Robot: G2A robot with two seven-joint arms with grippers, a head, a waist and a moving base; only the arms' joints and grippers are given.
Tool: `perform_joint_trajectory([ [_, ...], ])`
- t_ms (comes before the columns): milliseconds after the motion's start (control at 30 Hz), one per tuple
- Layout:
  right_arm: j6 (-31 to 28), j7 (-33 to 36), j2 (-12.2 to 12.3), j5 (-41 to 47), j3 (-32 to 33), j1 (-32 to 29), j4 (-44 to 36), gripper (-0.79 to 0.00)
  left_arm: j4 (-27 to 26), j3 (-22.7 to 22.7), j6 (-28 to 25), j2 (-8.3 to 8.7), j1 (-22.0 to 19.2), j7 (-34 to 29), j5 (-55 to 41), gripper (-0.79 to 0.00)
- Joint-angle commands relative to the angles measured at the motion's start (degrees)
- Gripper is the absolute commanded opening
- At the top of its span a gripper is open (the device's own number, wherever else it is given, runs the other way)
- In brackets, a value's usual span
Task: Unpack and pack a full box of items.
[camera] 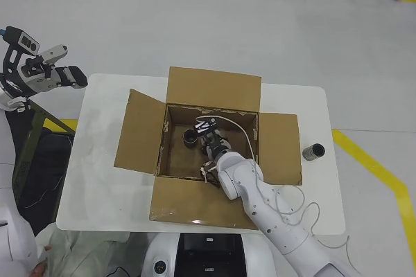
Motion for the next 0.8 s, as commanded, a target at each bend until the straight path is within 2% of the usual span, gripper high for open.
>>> perform_joint_trajectory([
  [0, 0.0, 0.2, 0.0, -0.2, 0.2, -0.1, -0.3, -0.385, 0.0, 0.0, 0.0, 0.00, 0.0, 0.0, 0.0, 0.000],
  [233, -0.4, 0.7, 0.3, -1.3, 1.9, -2.3, -5.4, -0.339, 0.0, 0.0, 0.0, 0.00, 0.0, 0.0, 0.0, 0.000],
  [767, -5.2, 2.1, 2.6, -2.3, 9.8, -12.9, -27.1, -0.259, 0.0, 0.0, 0.0, 0.00, 0.0, 0.0, 0.0, 0.000],
])
